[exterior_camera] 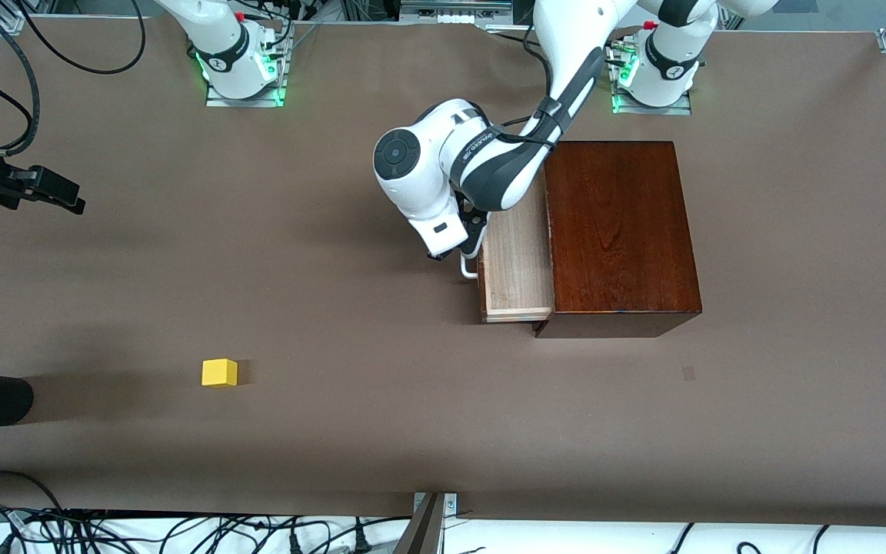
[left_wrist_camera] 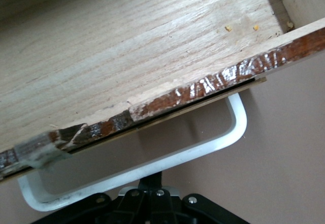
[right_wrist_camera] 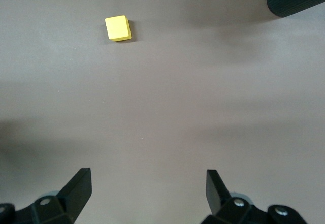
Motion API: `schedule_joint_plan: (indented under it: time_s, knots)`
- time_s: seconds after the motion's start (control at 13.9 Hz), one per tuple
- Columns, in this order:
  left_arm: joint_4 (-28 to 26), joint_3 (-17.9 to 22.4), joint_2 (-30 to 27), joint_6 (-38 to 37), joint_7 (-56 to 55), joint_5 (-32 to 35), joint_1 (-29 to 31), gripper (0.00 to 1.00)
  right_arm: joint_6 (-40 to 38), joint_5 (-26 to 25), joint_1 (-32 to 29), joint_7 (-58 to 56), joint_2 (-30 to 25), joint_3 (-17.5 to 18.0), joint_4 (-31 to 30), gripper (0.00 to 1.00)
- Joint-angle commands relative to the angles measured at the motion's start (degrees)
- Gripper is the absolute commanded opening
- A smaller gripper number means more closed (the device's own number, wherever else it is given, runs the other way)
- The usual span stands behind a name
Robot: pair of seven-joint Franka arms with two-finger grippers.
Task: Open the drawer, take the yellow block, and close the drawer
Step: 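Push the drawer into the wooden box with the left gripper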
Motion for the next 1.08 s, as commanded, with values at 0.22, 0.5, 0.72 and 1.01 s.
schedule_joint_plan:
  time_s: [0.22, 0.5, 0.72, 1.01]
  knots:
    - [-9.60, 1.35, -7.38, -1.28, 5.45, 3.34, 3.54, 0.00, -0.01, -0.24, -1.06, 0.32, 0.06, 0.97, 0.58, 1.00]
    - [-13.30, 1.35, -9.58, -0.49, 7.91, 3.42, 5.64, 0.00, -0.01, -0.16, -1.06, 0.32, 0.06, 0.97, 0.58, 1.00]
    - [-16.90, 1.35, -11.51, 1.44, 10.20, 3.42, 7.05, 0.00, -0.01, -0.24, -1.06, 0.32, 0.06, 0.97, 0.58, 1.00]
    - [-17.17, 1.35, -12.13, 1.54, 11.17, 3.34, 8.02, 0.00, -0.01, -0.24, -1.06, 0.32, 0.06, 0.97, 0.58, 1.00]
